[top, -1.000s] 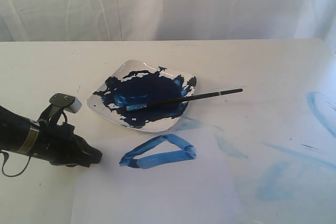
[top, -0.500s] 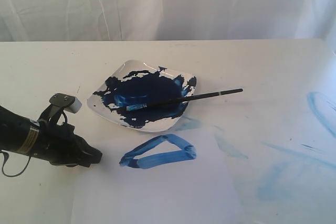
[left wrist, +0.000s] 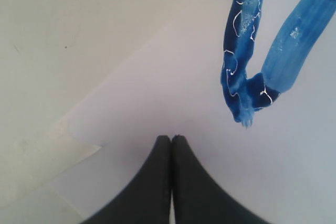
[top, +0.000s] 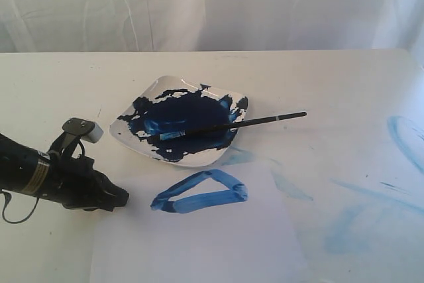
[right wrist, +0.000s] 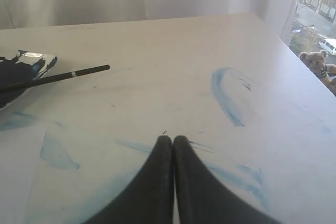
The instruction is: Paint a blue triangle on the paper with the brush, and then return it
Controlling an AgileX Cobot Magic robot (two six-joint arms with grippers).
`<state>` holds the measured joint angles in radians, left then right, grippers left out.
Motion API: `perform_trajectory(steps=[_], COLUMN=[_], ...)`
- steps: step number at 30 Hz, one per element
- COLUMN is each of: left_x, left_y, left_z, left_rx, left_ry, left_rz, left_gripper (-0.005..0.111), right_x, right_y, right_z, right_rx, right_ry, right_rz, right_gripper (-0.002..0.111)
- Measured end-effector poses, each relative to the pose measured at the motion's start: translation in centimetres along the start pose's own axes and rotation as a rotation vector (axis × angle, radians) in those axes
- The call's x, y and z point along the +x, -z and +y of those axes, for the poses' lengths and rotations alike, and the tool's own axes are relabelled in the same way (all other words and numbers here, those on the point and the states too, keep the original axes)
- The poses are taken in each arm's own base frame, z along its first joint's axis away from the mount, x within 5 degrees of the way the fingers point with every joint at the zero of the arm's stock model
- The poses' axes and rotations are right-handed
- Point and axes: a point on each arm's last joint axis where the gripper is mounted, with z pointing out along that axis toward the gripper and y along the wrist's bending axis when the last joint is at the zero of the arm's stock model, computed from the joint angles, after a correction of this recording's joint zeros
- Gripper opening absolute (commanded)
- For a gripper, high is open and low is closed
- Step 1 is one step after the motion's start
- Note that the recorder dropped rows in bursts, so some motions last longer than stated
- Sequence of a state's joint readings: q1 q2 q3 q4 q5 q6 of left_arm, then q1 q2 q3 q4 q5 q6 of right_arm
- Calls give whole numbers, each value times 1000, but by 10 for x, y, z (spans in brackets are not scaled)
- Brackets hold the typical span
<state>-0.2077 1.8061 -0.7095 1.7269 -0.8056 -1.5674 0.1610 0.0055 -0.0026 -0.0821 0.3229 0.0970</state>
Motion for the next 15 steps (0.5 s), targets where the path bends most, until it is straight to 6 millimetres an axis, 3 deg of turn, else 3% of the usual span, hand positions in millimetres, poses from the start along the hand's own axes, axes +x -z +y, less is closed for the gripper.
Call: perform_trajectory(steps=[15], left_x=[0], left_y=[0], left_z=[0], left_rx=[0], left_ry=[0], left_rz=[0], left_gripper=[0], right_x=[0], right_y=[0], right_z=[1], right_rx=[-16], right_ry=[10], right_rz=[0], right_gripper=[0])
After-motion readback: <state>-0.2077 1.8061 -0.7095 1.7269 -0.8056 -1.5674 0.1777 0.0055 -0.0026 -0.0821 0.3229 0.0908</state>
